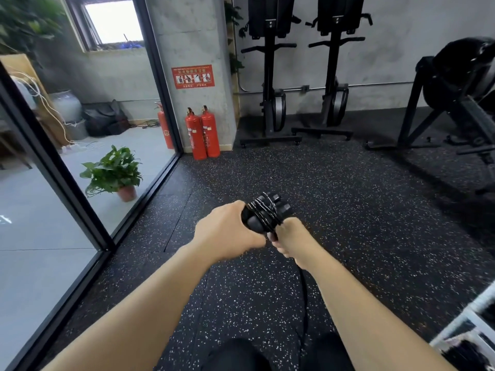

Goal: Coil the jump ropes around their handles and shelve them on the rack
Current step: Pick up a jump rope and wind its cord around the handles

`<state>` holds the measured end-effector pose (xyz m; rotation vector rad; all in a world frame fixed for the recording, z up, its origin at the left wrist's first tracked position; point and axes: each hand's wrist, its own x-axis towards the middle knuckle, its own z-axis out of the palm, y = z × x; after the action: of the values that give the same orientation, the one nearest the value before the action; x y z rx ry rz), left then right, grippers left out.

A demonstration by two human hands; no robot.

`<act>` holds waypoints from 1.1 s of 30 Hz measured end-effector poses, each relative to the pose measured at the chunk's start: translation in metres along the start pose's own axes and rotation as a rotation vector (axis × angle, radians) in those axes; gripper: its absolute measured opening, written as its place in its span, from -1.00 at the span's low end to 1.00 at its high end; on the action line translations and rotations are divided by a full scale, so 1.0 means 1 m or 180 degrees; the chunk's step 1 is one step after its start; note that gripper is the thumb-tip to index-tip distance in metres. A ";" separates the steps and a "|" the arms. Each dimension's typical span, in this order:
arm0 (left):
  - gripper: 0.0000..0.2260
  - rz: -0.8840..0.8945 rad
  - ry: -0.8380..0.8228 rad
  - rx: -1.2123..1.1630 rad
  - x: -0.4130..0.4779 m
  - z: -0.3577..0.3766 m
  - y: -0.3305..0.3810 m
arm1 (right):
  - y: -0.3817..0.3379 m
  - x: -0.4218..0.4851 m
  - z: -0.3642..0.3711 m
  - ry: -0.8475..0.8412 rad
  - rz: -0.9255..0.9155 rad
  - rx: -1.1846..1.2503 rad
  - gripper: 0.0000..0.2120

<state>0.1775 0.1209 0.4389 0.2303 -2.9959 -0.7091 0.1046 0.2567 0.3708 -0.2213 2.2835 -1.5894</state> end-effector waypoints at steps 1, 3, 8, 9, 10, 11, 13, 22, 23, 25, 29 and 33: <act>-0.69 -0.0132 -0.0054 -0.0125 0.004 0.006 -0.003 | 0.005 0.003 0.001 0.0108 -0.0032 0.0000 -0.64; -0.63 -0.0332 -0.0221 -0.0488 0.011 0.020 -0.011 | 0.017 0.007 0.003 0.0180 0.0029 0.0039 -0.63; -0.62 -0.0550 -0.0894 -0.1556 0.032 0.052 -0.024 | 0.047 0.023 0.001 0.0299 0.0054 -0.0204 -0.60; -0.61 -0.0591 -0.0987 -0.1712 0.034 0.054 -0.025 | 0.049 0.023 0.000 0.0296 0.0050 -0.0228 -0.60; -0.62 -0.0615 -0.1079 -0.1861 0.038 0.061 -0.028 | 0.055 0.026 -0.001 0.0283 0.0060 -0.0228 -0.59; -0.67 -0.0623 -0.1134 -0.1998 0.040 0.068 -0.031 | 0.060 0.029 -0.001 0.0272 0.0083 -0.0265 -0.59; -0.75 -0.0667 -0.1069 -0.2114 0.046 0.082 -0.039 | 0.071 0.036 0.000 0.0285 0.0149 -0.0345 -0.59; -0.64 -0.0789 -0.0090 -0.1353 0.071 0.117 -0.068 | 0.061 0.048 0.006 -0.0202 0.0187 -0.1402 -0.75; -0.66 -0.0764 -0.0096 -0.1157 0.073 0.116 -0.068 | 0.058 0.045 0.006 -0.0166 0.0120 -0.1607 -0.74; -0.71 -0.0696 -0.0091 -0.0619 0.076 0.115 -0.068 | 0.049 0.036 0.004 -0.0030 -0.0036 -0.2058 -0.69; -0.70 -0.0588 0.0177 0.0097 0.076 0.109 -0.064 | 0.026 0.015 0.002 0.0242 -0.0398 -0.2617 -0.61; -0.68 -0.0142 0.0175 0.0795 0.067 0.102 -0.051 | 0.010 0.003 -0.002 0.0529 -0.0999 -0.2807 -0.53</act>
<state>0.1095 0.1100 0.3257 0.3226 -3.0291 -0.3232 0.1014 0.2609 0.3613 -0.7046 3.0583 -0.6049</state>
